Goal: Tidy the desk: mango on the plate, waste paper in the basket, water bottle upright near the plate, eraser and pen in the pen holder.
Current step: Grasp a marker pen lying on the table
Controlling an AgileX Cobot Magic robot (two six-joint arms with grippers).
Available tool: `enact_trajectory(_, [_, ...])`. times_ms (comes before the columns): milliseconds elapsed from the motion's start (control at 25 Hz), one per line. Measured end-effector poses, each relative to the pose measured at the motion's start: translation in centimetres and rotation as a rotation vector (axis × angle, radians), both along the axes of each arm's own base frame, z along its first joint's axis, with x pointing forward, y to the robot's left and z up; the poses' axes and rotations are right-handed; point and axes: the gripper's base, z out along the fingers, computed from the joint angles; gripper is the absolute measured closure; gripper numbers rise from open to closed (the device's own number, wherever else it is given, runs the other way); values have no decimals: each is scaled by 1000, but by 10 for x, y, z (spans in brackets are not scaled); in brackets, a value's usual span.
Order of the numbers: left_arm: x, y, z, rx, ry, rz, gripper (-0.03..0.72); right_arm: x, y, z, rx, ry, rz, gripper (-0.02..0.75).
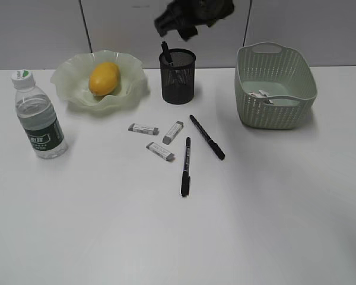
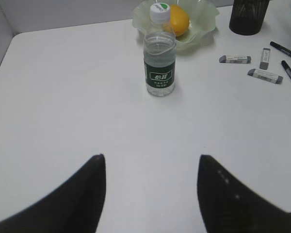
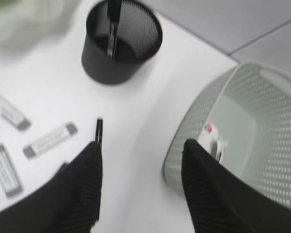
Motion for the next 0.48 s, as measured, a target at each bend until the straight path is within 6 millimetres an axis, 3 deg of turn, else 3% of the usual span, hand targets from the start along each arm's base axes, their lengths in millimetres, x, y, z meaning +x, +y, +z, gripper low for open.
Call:
enact_trajectory(280, [0,0,0,0,0,0,233,-16,-22,-3,-41,307,38,311])
enact_trajectory(480, [0,0,0,0,0,0,233,-5,-52,7,29,348,22,311])
